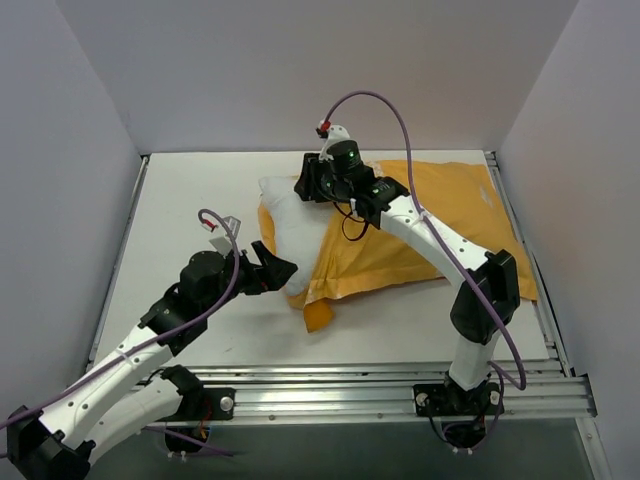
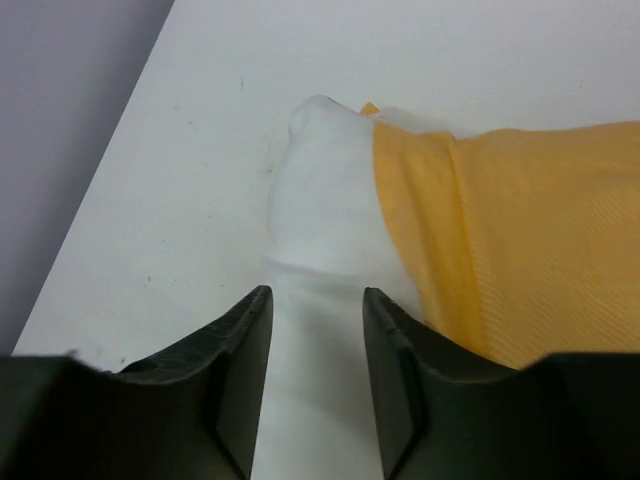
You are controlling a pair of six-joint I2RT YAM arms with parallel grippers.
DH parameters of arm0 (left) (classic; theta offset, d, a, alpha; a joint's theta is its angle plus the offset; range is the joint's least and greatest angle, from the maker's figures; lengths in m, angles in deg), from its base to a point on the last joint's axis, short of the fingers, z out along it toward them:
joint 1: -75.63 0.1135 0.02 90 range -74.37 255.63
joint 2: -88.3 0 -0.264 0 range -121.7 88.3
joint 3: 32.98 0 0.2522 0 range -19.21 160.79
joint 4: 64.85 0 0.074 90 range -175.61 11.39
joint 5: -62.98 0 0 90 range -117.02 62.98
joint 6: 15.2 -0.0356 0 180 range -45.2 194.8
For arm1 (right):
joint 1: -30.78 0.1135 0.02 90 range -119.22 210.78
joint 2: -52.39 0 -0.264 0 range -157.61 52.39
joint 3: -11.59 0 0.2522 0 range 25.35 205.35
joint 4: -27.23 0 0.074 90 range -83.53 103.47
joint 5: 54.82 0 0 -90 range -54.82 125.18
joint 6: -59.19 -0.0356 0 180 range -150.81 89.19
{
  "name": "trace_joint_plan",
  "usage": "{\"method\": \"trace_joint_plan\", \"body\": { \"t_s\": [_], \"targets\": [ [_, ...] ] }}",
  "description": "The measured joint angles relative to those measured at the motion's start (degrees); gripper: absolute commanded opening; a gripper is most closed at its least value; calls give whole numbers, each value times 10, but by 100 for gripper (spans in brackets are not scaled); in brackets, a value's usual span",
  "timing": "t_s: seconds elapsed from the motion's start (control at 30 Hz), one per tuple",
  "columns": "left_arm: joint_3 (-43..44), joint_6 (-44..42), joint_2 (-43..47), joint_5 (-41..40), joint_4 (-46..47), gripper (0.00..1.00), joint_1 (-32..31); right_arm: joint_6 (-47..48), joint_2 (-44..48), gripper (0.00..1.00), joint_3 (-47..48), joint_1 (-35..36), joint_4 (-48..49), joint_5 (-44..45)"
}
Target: Remove the pillowcase from the pillow
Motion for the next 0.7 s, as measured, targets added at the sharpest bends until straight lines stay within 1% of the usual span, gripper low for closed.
{"method": "trace_joint_plan", "body": {
  "t_s": [0.03,0.13,0.2,0.27,0.3,0.43,0.57,0.7],
  "targets": [
    [5,-3,8,8,-11,96,0,3,0,49,6,1,-3,-2],
    [19,-16,12,22,-41,94,0,12,0,64,18,6,-9,-7],
    [26,-23,-3,26,-52,94,3,20,4,71,20,11,-16,-6],
    [34,-27,-30,28,-56,94,11,28,12,75,19,17,-32,7],
    [40,-30,-47,28,-59,94,17,32,20,78,14,22,-37,22],
    [58,-35,-118,34,-56,94,51,41,74,81,-32,35,-58,86],
    [61,-30,-182,63,-24,94,91,42,139,82,-103,50,-65,140],
    [61,-18,-244,95,19,94,99,34,172,82,-173,61,-67,170]
  ]
}}
